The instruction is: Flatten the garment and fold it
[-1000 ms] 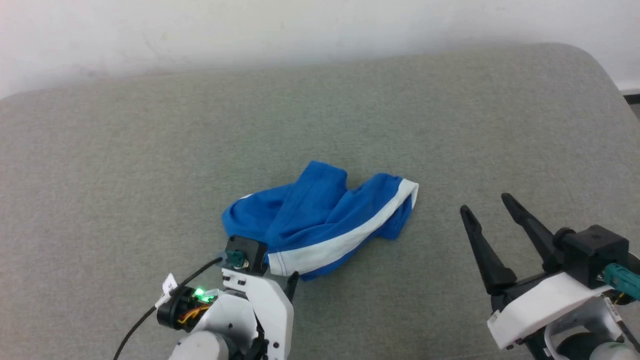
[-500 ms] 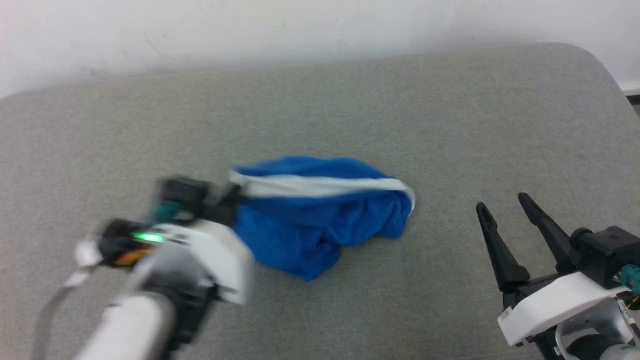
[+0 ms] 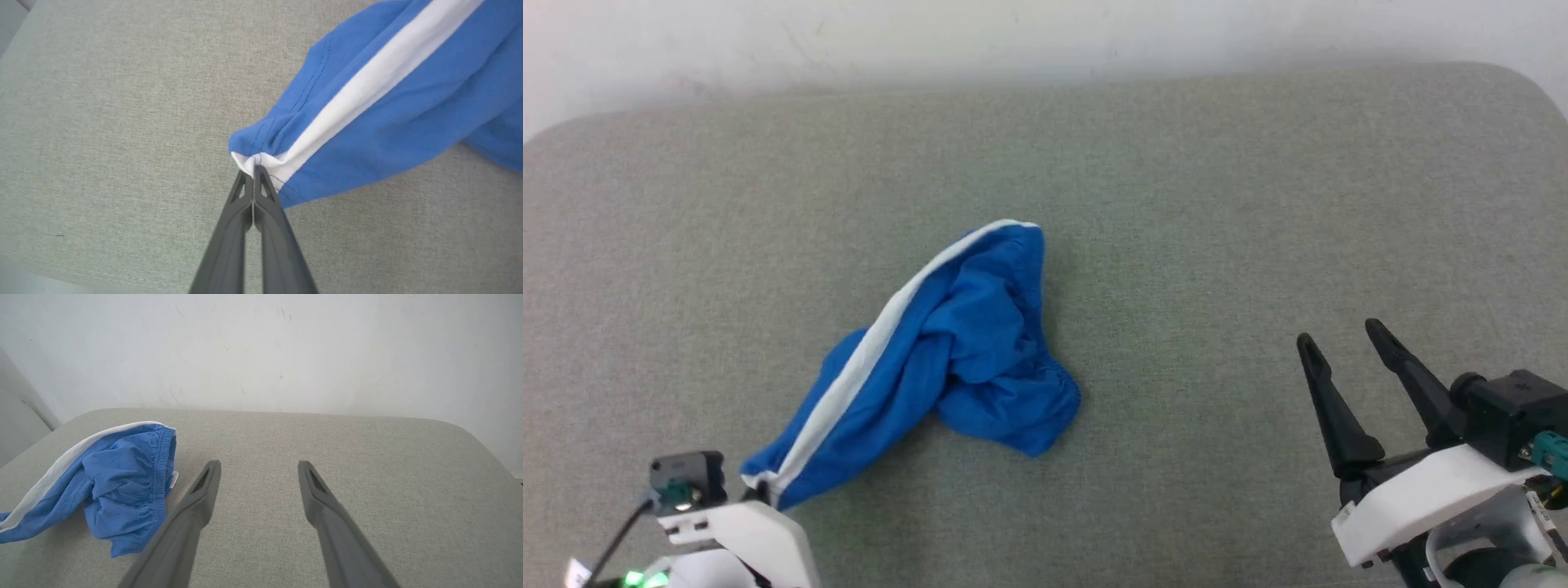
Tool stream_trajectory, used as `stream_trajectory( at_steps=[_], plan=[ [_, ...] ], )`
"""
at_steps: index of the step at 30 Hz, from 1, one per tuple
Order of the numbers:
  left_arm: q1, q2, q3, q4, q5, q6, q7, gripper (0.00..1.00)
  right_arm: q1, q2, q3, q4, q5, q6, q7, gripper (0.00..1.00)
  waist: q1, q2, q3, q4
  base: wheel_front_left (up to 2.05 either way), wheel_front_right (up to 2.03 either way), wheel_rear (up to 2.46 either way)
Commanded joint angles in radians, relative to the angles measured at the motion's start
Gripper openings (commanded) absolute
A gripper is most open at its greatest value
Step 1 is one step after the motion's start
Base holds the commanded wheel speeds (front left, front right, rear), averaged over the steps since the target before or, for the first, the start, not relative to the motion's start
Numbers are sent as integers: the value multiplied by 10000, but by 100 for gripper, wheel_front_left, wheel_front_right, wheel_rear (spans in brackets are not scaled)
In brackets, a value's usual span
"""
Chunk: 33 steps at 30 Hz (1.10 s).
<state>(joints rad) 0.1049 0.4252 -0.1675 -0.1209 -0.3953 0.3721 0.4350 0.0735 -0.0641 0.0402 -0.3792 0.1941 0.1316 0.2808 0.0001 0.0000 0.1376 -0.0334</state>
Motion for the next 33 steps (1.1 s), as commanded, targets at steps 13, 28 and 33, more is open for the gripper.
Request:
stream_trajectory(
  at_steps=[13, 28, 33],
  plan=[
    [-1587, 100, -453, -1123, 530, -660, -1415, 100, -74, 4, 48, 5, -25, -9, 60, 100, -1, 0, -152, -112, 0, 0, 0],
    [-6610, -644, -2334, 3159, -178, -3031, 1181, 100, -516, -40, 506, 32, -39, -9, -34, 100, -1, 0, 533, -793, 0, 0, 0],
    [-7191, -792, -2513, 4740, -320, -3176, 1871, 0, -495, -11, 499, 195, -56, -9, -160, 100, -1, 0, 527, -1030, 0, 0, 0]
  ],
)
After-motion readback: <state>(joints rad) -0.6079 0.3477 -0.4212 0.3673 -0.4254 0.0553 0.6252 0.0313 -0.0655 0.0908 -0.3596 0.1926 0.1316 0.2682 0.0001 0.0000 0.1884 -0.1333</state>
